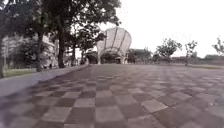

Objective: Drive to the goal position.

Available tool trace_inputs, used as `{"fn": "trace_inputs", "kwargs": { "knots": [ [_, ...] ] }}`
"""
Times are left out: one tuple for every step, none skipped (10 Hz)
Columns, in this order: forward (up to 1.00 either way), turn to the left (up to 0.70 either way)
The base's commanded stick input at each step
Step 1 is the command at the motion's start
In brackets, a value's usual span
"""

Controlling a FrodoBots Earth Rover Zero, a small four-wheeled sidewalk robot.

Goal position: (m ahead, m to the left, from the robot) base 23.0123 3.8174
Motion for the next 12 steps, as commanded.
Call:
{"fn": "trace_inputs", "kwargs": {
  "knots": [
    [1.0, 0.0],
    [1.0, 0.13],
    [1.0, 0.32],
    [1.0, 0.09],
    [1.0, 0.03],
    [1.0, 0.0],
    [1.0, 0.0],
    [1.0, 0.0],
    [1.0, 0.0],
    [1.0, 0.0],
    [1.0, 0.0],
    [1.0, 0.0]
  ]
}}
